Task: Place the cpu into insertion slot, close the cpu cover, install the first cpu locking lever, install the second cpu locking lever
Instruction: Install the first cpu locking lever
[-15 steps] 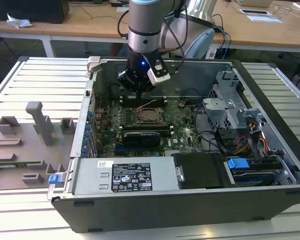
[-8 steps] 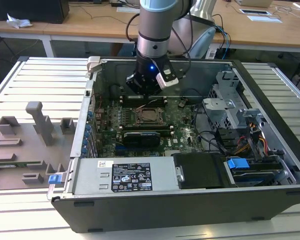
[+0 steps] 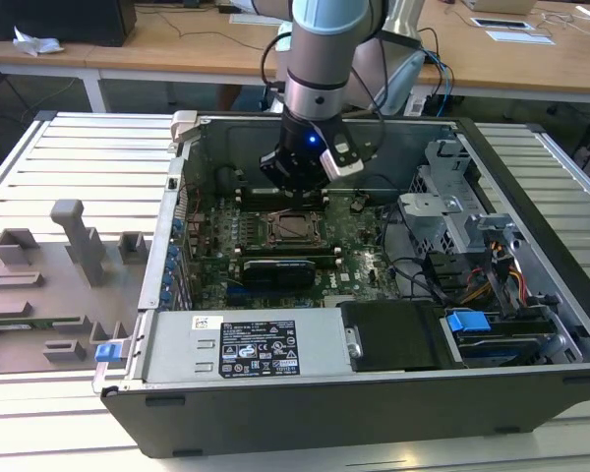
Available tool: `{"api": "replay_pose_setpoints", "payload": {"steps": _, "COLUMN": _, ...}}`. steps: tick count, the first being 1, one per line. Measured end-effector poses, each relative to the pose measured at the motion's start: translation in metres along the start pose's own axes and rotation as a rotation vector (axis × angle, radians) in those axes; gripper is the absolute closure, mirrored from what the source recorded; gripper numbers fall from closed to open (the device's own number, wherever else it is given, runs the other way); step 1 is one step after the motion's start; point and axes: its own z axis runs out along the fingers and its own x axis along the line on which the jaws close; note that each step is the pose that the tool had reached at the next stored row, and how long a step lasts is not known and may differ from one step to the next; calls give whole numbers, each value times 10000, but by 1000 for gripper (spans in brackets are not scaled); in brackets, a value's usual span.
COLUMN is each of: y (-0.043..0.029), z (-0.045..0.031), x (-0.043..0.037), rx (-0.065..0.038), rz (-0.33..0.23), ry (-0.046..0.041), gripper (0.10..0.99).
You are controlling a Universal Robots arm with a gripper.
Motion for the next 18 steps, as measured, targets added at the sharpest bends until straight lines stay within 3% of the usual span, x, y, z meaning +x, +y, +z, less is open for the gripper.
{"api": "replay_pose_setpoints", "payload": {"steps": 5, "y": -4, "z": 64, "x": -91, "rx": 0, "rz": 2, "ry": 32, "gripper": 980}}
{"api": "replay_pose_setpoints", "payload": {"steps": 18, "y": -11, "z": 111, "x": -114, "rx": 9, "rz": 4, "ry": 35, "gripper": 980}}
